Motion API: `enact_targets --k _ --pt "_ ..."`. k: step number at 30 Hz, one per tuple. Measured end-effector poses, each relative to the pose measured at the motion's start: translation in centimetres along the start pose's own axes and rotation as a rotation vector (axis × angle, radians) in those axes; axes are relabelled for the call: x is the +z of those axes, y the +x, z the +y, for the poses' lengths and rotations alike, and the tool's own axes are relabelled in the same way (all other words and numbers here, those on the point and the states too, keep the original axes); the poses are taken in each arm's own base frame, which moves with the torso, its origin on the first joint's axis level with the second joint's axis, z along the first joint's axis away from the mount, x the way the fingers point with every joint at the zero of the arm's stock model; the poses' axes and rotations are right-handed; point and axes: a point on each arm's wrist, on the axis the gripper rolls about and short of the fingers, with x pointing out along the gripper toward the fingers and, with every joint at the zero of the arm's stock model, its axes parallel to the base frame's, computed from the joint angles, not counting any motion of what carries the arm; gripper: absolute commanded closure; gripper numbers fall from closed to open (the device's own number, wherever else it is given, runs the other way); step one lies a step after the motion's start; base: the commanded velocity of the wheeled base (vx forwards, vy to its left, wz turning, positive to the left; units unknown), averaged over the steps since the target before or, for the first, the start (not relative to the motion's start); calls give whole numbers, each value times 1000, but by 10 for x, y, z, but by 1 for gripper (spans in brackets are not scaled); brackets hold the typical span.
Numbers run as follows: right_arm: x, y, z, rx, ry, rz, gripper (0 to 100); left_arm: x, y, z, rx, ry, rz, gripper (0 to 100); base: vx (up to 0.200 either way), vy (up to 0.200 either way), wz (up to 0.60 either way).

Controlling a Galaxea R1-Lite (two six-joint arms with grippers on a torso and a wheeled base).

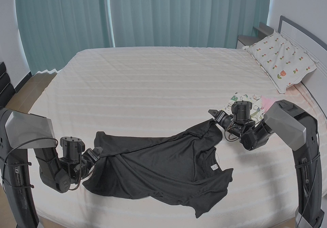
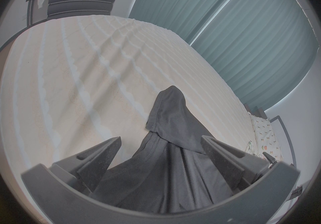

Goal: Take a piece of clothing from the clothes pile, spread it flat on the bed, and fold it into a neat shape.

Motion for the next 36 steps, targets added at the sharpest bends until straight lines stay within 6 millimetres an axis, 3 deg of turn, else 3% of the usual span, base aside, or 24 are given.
enact_targets --k 7,17,24,31,36 --pt "-12 -35 -17 -37 6 107 0 0 -19 2 -17 34 29 0 0 0 0" --pt "-35 -120 -43 -109 6 264 0 -13 -55 20 17 193 128 0 0 0 0" --pt "-45 -169 -53 -96 30 268 0 -26 -67 32 53 236 194 0 0 0 0" --pt "-56 -190 -60 -113 75 299 0 -37 -74 34 48 225 226 0 0 0 0" --pt "-60 -197 -62 -114 73 307 0 -40 -75 35 54 219 237 0 -200 0 0"
